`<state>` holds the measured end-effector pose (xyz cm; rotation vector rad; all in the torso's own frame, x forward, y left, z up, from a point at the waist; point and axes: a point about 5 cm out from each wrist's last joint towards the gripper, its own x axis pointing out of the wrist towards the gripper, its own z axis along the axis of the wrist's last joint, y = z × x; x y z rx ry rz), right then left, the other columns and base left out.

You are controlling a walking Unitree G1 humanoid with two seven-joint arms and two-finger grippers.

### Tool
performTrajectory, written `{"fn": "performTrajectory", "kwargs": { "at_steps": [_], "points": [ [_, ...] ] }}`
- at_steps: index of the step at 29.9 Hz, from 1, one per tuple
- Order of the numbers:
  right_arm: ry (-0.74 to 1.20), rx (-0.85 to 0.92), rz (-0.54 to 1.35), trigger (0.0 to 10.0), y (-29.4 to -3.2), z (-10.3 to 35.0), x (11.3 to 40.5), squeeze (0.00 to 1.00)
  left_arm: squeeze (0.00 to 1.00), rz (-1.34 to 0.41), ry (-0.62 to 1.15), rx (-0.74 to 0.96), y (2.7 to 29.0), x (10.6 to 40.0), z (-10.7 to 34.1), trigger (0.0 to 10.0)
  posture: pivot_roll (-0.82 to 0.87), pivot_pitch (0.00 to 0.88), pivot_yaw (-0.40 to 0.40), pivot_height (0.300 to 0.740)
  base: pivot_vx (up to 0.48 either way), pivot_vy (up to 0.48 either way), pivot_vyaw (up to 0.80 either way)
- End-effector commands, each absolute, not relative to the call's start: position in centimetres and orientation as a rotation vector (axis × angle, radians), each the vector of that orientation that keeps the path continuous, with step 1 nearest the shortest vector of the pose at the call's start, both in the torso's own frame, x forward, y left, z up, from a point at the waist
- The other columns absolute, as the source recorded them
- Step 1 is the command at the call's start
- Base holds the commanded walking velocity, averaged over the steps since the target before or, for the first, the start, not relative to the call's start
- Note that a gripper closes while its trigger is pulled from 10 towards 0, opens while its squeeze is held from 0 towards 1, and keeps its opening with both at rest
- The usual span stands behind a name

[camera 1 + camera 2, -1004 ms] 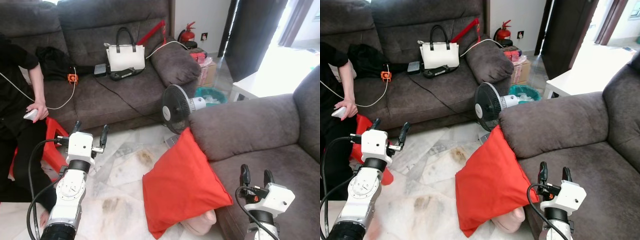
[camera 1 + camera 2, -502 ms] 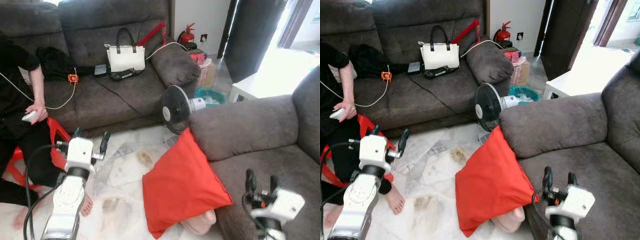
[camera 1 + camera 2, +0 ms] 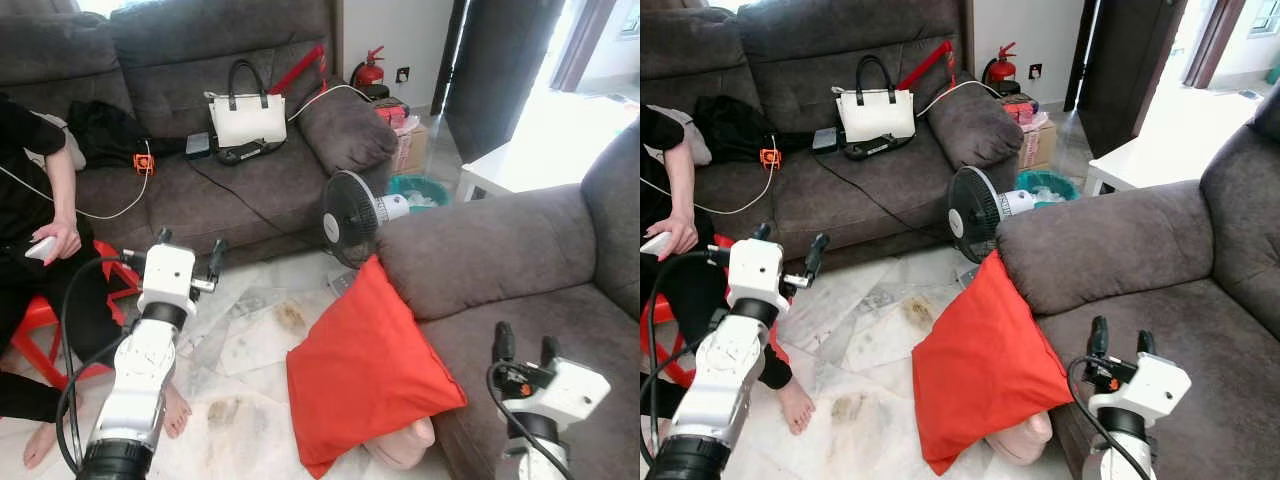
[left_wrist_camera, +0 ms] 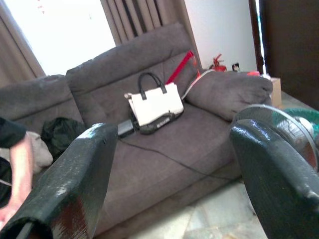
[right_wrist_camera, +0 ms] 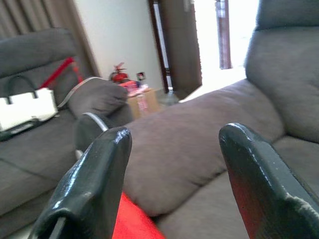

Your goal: Move the pillow to the sofa from floor

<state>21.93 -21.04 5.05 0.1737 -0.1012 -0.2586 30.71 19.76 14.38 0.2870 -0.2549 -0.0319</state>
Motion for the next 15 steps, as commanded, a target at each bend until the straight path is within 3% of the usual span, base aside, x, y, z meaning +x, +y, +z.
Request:
{"fn": "performTrajectory", "kwargs": {
  "at_steps": [1,10,15],
  "points": [
    [-0.087,0.193,-0.215,10.0,-20.2,5.0,22.7,0.00,0.00,-0.026,-0.247,0.302,20.1,30.7,14.6,10.0,0.15,0.000,0.041,0.740,0.000,0.000,0.00],
    [-0.090,0.177,-0.208,10.0,-20.7,5.1,23.4,0.00,0.00,-0.051,-0.221,0.294,19.4,30.7,13.9,10.0,0.11,0.000,0.070,0.740,0.000,0.000,0.00],
    [-0.092,0.119,-0.170,10.0,-22.0,5.9,23.7,0.00,0.00,-0.038,-0.204,0.251,18.5,31.4,13.1,10.0,0.08,0.000,-0.001,0.740,0.000,0.000,0.00]
  ]
}}
